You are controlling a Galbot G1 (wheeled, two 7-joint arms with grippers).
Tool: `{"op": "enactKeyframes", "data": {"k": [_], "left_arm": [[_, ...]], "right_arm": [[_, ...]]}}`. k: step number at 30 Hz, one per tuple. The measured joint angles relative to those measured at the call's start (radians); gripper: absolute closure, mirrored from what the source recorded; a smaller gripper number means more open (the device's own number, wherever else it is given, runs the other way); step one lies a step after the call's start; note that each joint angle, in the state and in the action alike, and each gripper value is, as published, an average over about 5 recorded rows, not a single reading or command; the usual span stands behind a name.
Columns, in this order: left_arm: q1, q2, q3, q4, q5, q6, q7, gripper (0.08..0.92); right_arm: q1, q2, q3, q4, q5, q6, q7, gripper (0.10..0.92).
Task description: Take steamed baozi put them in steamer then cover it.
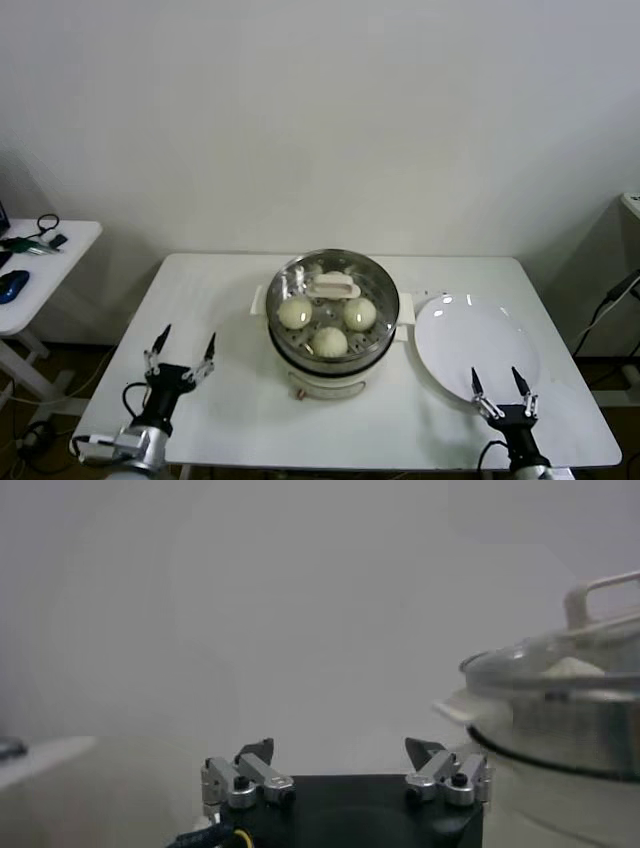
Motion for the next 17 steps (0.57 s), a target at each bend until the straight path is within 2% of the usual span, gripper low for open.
{"op": "enactKeyframes", "data": {"k": [7, 17], "left_arm": [[0.019, -0.011, 0.005, 0.086, -0.076, -0.099, 0.019, 0.177], [0.030, -0.014, 0.007, 0.134, -0.122, -0.161, 0.031, 0.177]], "right_arm": [[0.004, -0.003, -0.002, 0.001, 0.001, -0.004, -0.006, 0.203], [-0.001, -0.004, -0.004, 0.002, 0.002, -0.005, -0.008, 0.203]]}}
